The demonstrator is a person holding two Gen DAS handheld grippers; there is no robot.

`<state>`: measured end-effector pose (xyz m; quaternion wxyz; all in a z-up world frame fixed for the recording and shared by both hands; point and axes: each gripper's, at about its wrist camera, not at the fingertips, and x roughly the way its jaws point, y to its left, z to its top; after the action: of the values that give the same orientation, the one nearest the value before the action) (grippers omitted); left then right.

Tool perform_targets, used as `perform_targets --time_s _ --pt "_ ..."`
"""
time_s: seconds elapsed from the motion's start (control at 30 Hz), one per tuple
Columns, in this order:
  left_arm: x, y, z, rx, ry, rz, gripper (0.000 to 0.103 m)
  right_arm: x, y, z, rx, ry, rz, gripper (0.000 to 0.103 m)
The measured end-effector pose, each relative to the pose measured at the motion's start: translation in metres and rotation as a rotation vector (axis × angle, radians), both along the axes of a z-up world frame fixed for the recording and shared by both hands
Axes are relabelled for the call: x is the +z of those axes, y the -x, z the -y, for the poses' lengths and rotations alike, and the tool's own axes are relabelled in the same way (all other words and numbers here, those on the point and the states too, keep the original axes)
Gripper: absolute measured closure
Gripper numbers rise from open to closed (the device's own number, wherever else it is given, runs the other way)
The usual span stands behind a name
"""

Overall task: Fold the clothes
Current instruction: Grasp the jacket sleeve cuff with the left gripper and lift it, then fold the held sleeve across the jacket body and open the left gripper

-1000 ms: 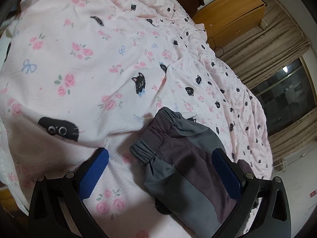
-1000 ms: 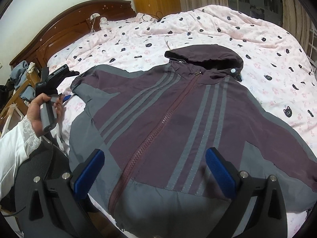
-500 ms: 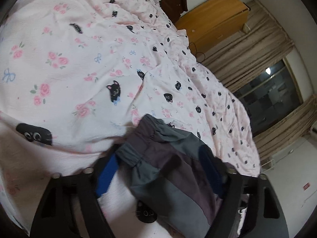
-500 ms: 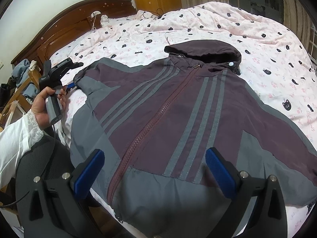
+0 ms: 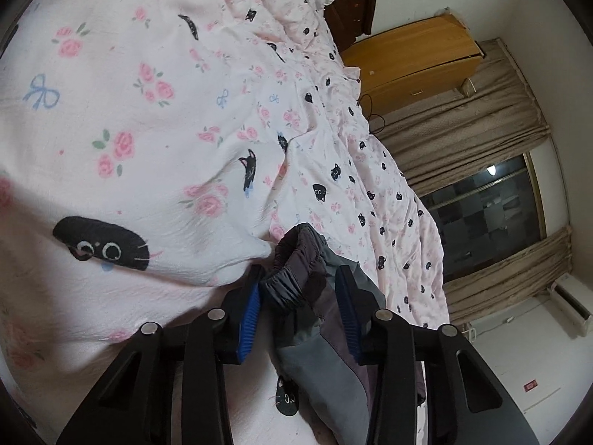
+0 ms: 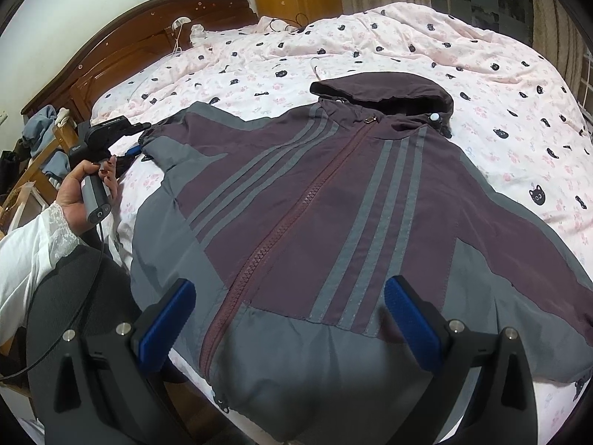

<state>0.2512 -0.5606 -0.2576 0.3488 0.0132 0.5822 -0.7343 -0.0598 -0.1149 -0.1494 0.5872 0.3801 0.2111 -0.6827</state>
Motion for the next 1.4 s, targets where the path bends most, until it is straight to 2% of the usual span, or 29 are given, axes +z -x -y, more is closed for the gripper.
perform_targets --time_s 0.07,0.2,0.3,0.63,0.97,1.17,1.4 --pt "0.0 0.001 0.0 -0.005 -0.004 0.001 0.072 -0.001 0.0 0.0 0.003 -0.002 -0.002 0.0" --pt "-0.001 0.0 0.0 -0.014 -0.008 -0.003 0.084 -0.003 0.0 0.0 0.0 -0.007 0.005 0.0" --pt "0.001 -0.001 0.0 -0.017 0.003 -0.014 0.088 -0.003 0.0 0.0 0.002 -0.009 0.007 0.0" --pt "0.023 -0.002 -0.009 -0.01 0.09 0.007 0.091 -0.004 -0.001 -0.002 0.005 -0.01 0.006 0.0" --pt "0.08 0.022 -0.038 -0.066 0.314 0.084 0.092 -0.002 0.0 -0.004 0.006 -0.009 0.012 0.0" --pt "0.117 0.048 -0.07 -0.144 0.481 0.135 0.092 -0.001 0.001 -0.006 0.003 -0.012 0.01 0.0" --pt "0.146 0.084 -0.109 -0.252 0.624 0.181 0.092 -0.001 0.003 -0.01 -0.007 -0.017 0.01 0.0"
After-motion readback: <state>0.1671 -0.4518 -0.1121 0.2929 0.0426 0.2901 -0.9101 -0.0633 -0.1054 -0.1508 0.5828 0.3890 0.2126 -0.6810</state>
